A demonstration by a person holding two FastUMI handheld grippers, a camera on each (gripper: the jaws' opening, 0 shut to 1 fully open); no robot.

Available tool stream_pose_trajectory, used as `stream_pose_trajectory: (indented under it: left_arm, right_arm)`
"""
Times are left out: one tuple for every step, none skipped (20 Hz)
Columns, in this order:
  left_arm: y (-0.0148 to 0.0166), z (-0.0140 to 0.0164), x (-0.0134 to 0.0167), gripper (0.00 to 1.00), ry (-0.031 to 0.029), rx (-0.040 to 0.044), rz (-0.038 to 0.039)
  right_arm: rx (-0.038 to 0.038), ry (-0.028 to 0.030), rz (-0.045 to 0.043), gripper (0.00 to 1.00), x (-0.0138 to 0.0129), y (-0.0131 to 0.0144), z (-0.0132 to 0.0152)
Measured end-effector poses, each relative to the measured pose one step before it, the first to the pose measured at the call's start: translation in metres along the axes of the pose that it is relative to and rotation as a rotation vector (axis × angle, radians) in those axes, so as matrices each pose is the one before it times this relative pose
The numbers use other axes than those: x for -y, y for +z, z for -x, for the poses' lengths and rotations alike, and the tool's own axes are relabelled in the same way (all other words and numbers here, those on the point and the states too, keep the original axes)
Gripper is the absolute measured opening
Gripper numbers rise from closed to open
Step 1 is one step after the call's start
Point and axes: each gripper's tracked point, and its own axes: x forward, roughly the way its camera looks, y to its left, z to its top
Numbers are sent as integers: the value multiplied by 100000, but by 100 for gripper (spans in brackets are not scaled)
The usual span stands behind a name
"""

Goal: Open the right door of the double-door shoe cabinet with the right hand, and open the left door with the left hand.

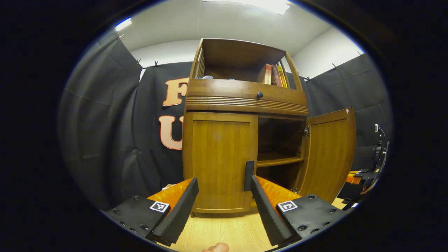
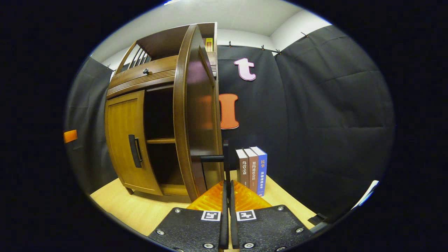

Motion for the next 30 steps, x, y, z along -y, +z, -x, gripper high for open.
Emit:
stream_pose_trajectory:
  left_arm:
    - [-67,-124,337,96,-462,-350,-35]
    - [-37,35,282,96,-363,-316,123]
    - [-50,-88,346,95,-442,-255,59]
    - [-115,-43,359,95,-194,-210,-37]
    - [-159,-67,237,95,39,-283,-302]
    - [-139,-141,210,95,205,-255,-469]
    - [-103,-161,210,95,265,-202,-493]
    - [-158,-145,174,95,329,-233,-418]
    - [-190,-224,228,95,420,-367,-263]
    - [-130,-267,299,95,-97,-355,-191]
    - [-233,-332,531,94,-643,-306,108]
    - [-115,-290,485,95,-756,-228,452]
    - [-318,-218,382,95,-508,-534,642]
    - [-348,-213,402,95,-466,-567,402]
    - [-337,-266,343,95,-500,-302,169]
    - [-229,-448,373,95,-249,-216,104]
    - [-248,-472,258,95,117,-300,-32]
    - [-277,-595,320,95,-73,-344,-162]
    - [-269,-614,354,97,-569,-587,112]
    - [-317,-631,441,95,-681,-682,388]
    - [-259,-649,388,95,-697,-661,235]
    - [-292,-744,330,95,-464,-810,476]
    - [-248,-698,248,95,-194,-814,473]
    - [-487,-911,252,99,-173,-836,521]
    - [-280,-649,190,97,-403,-476,231]
    - [-324,-820,301,95,-520,-514,-68]
    - [-165,-704,126,95,-252,-393,-327]
    - [-327,-882,206,95,-327,-206,-403]
    - [-265,-987,79,95,-164,-430,-220]
    - [-274,-816,62,95,-74,-668,163]
  right_arm:
    - [12,443,-695,2,344,-24,-34]
    - [-80,684,-199,2,123,1,-39]
    - [176,583,-114,2,173,-22,-140]
    - [-34,598,228,2,167,10,-82]
    - [188,725,115,2,112,3,33]
    - [64,766,156,2,192,13,-20]
    - [137,734,-315,2,350,20,-33]
    - [221,748,-774,2,366,24,-58]
    - [101,905,-529,2,326,63,-83]
    - [-13,1109,-60,2,279,-26,-67]
    - [-114,1222,638,2,217,4,-82]
    - [-140,1226,716,2,287,60,-89]
    - [-380,1233,57,2,331,12,-100]
    - [-97,1288,-89,2,285,79,40]
    - [-52,1290,-505,3,409,47,-69]
    - [235,1289,-634,3,363,34,-64]
    - [50,1327,-966,3,373,2,-91]
    - [245,1259,-913,4,274,50,-54]
    - [364,944,-652,4,337,-161,-117]
    - [340,1009,-1300,4,156,88,25]
    - [105,835,-1603,4,168,-38,46]
    - [-163,735,-1800,5,4,70,193]
    - [-552,321,-1636,5,34,-58,91]
    - [-627,-228,-838,6,130,-127,195]
    - [-449,-382,-275,7,314,-95,428]
    - [-15,124,-70,8,57,-41,424]
    - [-115,-488,361,10,118,-5,386]
    - [268,-1197,703,11,170,66,322]
    - [832,-1764,1130,11,299,304,423]
    - [1398,-2384,1642,12,522,514,446]
